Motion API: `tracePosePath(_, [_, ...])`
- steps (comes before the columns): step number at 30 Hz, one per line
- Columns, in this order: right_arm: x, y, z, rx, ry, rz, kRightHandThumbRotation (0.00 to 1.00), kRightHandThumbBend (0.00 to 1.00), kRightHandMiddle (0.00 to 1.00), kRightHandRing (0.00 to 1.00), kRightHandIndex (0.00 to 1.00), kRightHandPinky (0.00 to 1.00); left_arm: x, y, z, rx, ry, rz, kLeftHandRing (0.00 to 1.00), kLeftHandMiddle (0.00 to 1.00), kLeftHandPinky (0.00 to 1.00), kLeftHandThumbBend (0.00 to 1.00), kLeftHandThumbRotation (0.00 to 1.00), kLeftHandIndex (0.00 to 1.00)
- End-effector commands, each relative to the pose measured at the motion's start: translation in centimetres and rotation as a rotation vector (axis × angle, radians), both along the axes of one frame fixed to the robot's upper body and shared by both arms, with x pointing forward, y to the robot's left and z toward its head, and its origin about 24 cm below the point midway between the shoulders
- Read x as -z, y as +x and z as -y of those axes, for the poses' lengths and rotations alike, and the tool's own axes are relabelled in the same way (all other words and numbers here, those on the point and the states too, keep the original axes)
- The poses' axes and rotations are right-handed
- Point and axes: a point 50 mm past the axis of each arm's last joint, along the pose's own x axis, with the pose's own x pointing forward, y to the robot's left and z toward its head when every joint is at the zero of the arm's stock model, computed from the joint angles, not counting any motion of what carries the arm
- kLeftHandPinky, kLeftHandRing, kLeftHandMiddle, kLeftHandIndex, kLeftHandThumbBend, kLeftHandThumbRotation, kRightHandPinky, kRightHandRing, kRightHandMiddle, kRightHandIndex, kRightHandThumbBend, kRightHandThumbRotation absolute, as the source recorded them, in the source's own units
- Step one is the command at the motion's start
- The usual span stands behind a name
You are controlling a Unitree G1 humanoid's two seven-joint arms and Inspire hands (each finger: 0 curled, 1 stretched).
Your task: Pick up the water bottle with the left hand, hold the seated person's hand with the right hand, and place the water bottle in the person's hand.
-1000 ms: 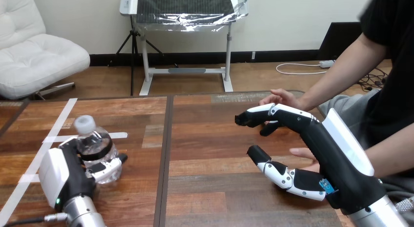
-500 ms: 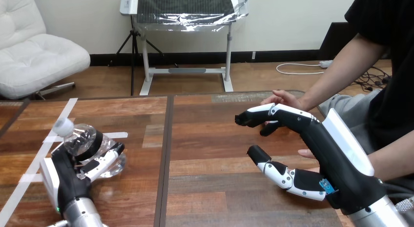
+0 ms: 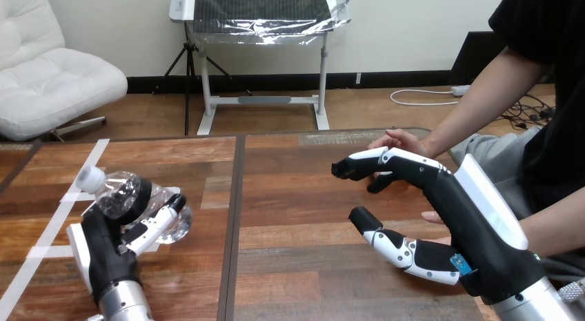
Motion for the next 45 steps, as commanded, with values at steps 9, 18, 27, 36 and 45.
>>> tracePosePath(9, [-1.7,0.5,-0.3,0.001,0.015,0.103,0.00,0.36,0.70,0.70,0.69,0.59,-7.3,2.1,1.8,0.110,-0.004,0.334,0.41,0.47,0.36,0.73,0.00,0.48])
tracePosePath(18, [-1.7,0.6,-0.3,0.004,0.011,0.117,0.00,0.37,0.70,0.70,0.69,0.59,-8.0,1.7,2.5,0.156,-0.027,0.370,0.42,0.47,0.37,0.72,0.00,0.48])
tracePosePath(27, [-2.0,0.7,0.2,0.013,-0.010,0.113,0.00,0.41,0.71,0.70,0.69,0.59,-8.7,1.1,3.3,0.195,-0.034,0.388,0.41,0.47,0.38,0.72,0.00,0.48])
tracePosePath(36, [-2.7,1.3,1.5,0.062,-0.155,0.109,0.00,0.51,0.76,0.73,0.72,0.62,-9.2,0.5,4.2,0.260,-0.029,0.418,0.41,0.46,0.37,0.68,0.00,0.48])
tracePosePath(45, [-3.6,2.0,3.4,0.136,-0.327,0.089,0.00,0.66,0.79,0.76,0.75,0.66,-9.6,0.0,5.0,0.297,-0.021,0.432,0.40,0.46,0.37,0.66,0.00,0.48])
